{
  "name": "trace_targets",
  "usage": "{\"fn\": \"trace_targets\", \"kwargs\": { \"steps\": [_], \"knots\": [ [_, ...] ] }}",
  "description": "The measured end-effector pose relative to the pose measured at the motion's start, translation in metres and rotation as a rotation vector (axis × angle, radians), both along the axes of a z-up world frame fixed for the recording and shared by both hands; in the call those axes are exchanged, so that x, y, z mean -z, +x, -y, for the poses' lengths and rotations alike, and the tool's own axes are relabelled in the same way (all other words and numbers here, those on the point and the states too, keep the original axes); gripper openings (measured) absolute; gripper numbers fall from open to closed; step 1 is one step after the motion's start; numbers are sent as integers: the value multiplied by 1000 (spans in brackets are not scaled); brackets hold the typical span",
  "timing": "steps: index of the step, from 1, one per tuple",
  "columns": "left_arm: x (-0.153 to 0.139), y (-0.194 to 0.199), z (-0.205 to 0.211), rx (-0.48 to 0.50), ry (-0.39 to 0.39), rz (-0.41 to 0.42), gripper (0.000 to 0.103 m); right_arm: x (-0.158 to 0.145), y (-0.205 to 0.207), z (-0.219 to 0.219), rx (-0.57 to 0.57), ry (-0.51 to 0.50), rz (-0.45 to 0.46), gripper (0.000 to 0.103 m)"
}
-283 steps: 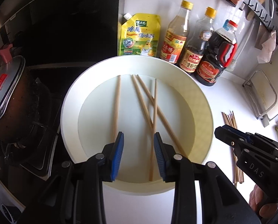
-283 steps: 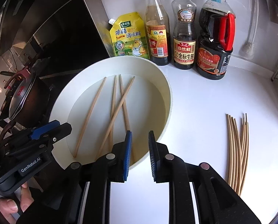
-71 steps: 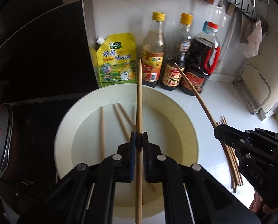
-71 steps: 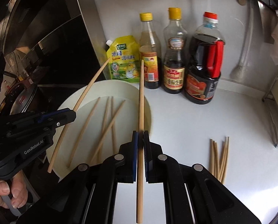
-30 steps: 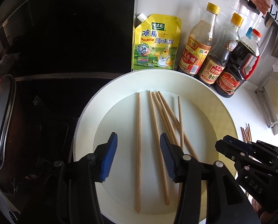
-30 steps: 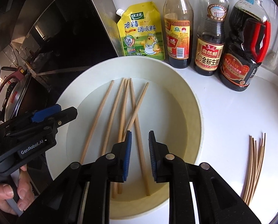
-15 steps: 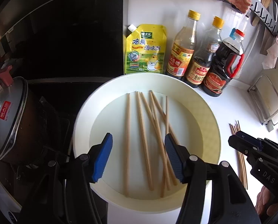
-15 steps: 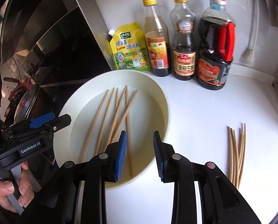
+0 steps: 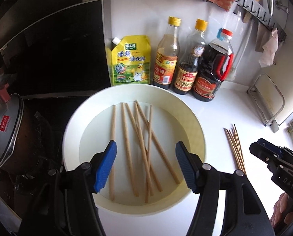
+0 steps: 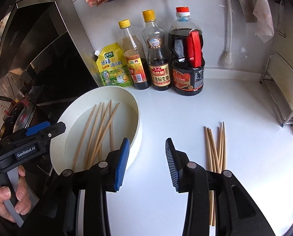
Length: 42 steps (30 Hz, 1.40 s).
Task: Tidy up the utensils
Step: 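Move both open grippers back to the chopstick pile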
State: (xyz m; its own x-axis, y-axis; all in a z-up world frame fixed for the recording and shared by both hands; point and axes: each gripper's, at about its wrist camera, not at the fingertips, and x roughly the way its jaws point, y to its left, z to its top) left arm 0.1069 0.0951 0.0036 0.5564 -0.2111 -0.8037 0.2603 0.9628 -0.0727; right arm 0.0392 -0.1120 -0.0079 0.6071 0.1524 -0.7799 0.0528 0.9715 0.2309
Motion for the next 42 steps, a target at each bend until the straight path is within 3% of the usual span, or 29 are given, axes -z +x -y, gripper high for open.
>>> {"fn": "trace_targets", "kwargs": {
  "steps": [8,21,28,36,42],
  "knots": [
    [13,-25,42,56,4,-35,61,17,-29,39,46,-8,-48,37],
    [50,-53,122,135,42,-64,64,94,-59,117,142,-35,-179,37],
    [79,-64,156,177,37,-80,65,121,-58,145,173,-11,-193,38],
    [102,-65,173,156,5,-92,65,122,-51,148,125,-8,-152,43],
    [114,-61,175,117,-19,-90,71,131,-37,145,93,-29,-146,43]
  ]
}}
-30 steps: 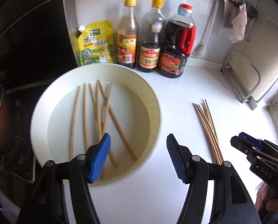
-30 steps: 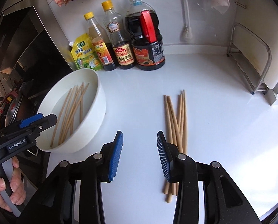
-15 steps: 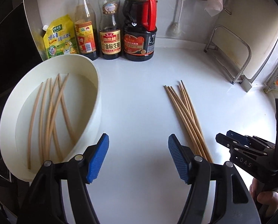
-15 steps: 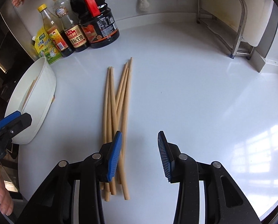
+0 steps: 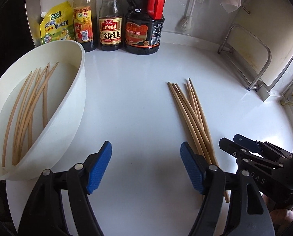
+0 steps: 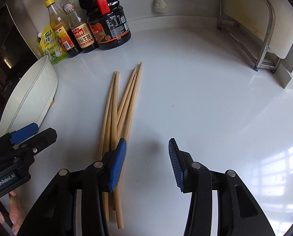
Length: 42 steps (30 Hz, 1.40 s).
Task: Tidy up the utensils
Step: 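Move both open grippers back to the chopstick pile, then lower the left gripper onto a chopstick while the right gripper grasps another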
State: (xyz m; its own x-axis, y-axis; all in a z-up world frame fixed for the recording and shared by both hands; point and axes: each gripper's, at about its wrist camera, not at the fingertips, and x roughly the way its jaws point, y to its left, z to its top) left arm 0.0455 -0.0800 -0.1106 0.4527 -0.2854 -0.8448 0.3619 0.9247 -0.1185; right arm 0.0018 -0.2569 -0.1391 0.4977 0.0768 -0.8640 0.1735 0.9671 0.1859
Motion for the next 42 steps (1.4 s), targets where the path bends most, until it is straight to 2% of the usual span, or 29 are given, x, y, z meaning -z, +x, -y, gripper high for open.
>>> {"fn": "trace_targets", "kwargs": {
  "steps": [10,16,38,42],
  "knots": [
    [11,5,-1,-29,14,-23,72,8,8,-3,-32,-20,-6,43],
    [10,7,1,-38,8,-19,74,9,11,-13,-67,-92,-10,43],
    [26,1,41,19,-1,-53,74,9,-7,22,-2,-100,-7,43],
    [29,1,47,33,19,-55,74,9,-8,23,4,-97,-6,43]
  ]
}}
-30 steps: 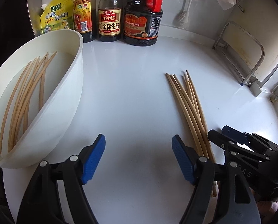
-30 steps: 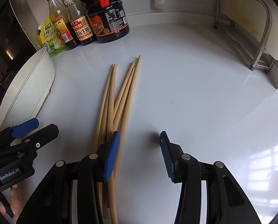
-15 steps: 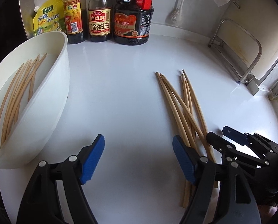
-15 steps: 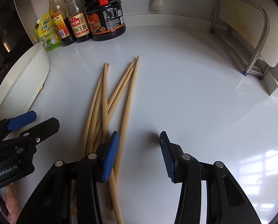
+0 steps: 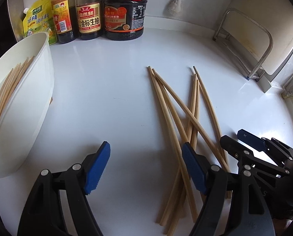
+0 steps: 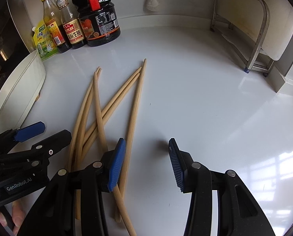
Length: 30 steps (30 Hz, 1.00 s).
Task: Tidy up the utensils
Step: 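Lower the left gripper onto a chopstick while the right gripper grasps another, then lift both held chopsticks up off the counter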
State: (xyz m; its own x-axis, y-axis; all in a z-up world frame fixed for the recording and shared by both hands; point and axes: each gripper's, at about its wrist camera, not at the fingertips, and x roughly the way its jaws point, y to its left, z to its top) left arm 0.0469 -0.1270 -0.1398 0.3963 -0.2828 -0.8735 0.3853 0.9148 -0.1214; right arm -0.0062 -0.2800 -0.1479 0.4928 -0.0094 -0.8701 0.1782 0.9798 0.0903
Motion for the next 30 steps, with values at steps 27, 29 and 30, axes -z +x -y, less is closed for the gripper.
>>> {"fn": "trace_targets", "kwargs": {
  "steps": [27,29,30],
  "knots": [
    [3,10,6,12,77,46,27,4,12,-28,-64,-110,14,28],
    [3,9,7,24,66,42,8,3,11,-31,-77,-117,13,12],
    [3,9,8,26,64,39,7,3,11,-32,-79,-119,12,8]
  ]
}}
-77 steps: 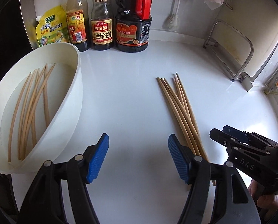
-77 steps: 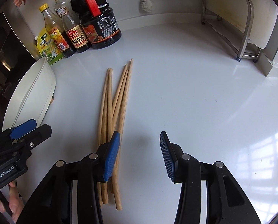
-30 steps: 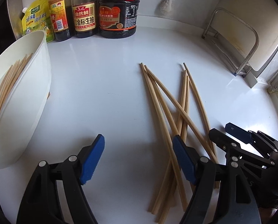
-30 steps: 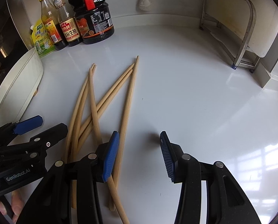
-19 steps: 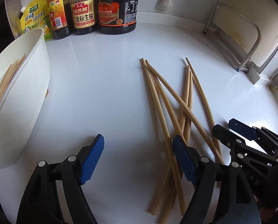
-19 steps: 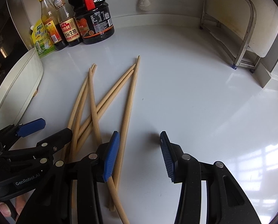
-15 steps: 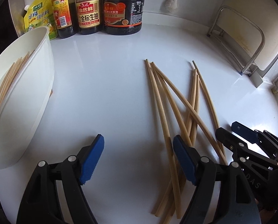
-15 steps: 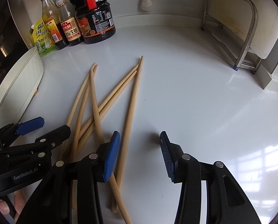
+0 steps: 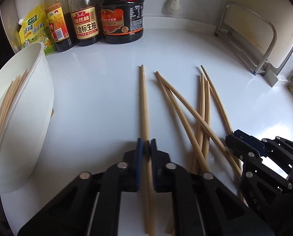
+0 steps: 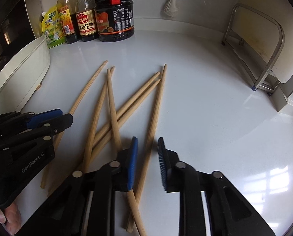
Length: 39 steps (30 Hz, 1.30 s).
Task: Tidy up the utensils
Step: 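Lift both held chopsticks up off the counter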
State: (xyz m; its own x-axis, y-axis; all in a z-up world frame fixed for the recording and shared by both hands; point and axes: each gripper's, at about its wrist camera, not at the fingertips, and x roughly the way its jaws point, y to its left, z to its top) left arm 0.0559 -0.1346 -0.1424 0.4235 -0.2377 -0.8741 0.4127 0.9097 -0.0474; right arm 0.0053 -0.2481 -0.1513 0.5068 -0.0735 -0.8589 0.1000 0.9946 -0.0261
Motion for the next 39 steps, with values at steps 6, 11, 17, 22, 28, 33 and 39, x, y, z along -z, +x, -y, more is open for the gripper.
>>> {"fn": "trace_targets", "kwargs": {
  "steps": [6,11,17,22,28,33,39],
  "knots": [
    [1,1,-4,15,-14,-22,7,-1,1,11,28,66,-2,6],
    [0,3,-9,19,-21,-43,7,-6,-1,27,80,128,6,6],
    [-13,4,-13,28,-21,-29,7,-16,-3,40,125,152,23,6],
    [-21,9,-20,29,-12,-16,7,-21,-6,45,150,132,23,6],
    [-27,16,-27,30,1,-12,7,-25,-10,53,186,119,20,6],
    [-38,18,-29,35,0,0,7,-33,-13,51,192,119,19,6],
    [-56,19,-39,36,-11,15,7,-45,-13,38,186,142,23,6]
  ]
}}
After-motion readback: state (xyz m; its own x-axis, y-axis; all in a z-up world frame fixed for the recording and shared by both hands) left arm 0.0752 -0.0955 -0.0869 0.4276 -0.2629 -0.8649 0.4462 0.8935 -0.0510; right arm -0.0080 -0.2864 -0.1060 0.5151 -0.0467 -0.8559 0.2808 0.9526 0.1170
